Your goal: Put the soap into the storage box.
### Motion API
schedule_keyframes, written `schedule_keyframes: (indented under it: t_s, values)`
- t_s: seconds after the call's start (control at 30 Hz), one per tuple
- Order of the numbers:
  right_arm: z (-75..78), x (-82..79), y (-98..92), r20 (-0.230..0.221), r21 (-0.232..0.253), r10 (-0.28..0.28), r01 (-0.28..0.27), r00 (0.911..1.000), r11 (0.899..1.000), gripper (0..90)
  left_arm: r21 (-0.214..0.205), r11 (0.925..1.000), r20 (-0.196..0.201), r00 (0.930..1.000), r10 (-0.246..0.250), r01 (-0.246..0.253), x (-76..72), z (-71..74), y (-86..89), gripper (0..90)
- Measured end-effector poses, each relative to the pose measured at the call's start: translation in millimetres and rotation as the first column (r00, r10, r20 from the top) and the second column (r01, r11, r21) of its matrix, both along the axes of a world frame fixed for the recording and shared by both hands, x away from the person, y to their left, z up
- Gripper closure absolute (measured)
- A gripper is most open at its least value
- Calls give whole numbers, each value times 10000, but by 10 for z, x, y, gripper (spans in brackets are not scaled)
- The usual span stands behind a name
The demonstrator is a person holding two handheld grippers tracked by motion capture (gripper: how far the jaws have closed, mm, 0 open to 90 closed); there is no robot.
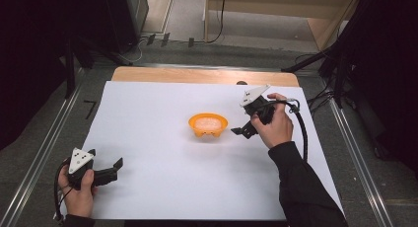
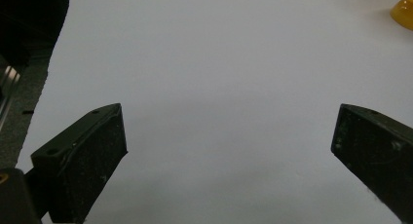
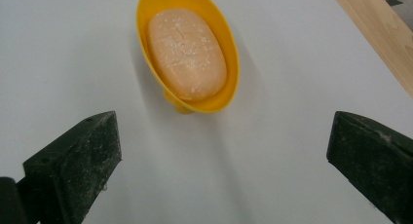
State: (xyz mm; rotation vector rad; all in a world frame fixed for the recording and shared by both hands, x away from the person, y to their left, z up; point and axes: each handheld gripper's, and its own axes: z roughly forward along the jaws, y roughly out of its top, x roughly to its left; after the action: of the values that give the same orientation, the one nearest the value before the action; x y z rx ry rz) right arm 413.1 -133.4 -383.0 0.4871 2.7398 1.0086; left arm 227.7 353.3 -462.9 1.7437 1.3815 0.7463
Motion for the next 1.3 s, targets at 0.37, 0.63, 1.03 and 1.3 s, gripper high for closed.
schedule_keyframes:
  t_s: [0.37, 0.63, 1.03, 1.3]
  values:
    - [-59, -71, -182, -61, 423, -99, 101, 9999, 9991, 0, 9, 10000, -6, 10000, 7, -7, 0, 0, -2, 0]
    - [-88, -136, -318, 72, 561, -260, 256, 9996, 9981, 0, 23, 10000, -10, 10000, 1, -1, 0, 0, -3, 0]
    - [-206, -261, -528, 209, 820, -485, 466, 9986, 9955, 0, 53, 10000, -12, 10000, -10, 10, 1, -1, -5, 0]
    - [-273, -332, -644, 48, 1063, -657, 648, 9978, 9922, 0, 68, 10000, -7, 10000, -15, 15, 2, -2, -8, 0]
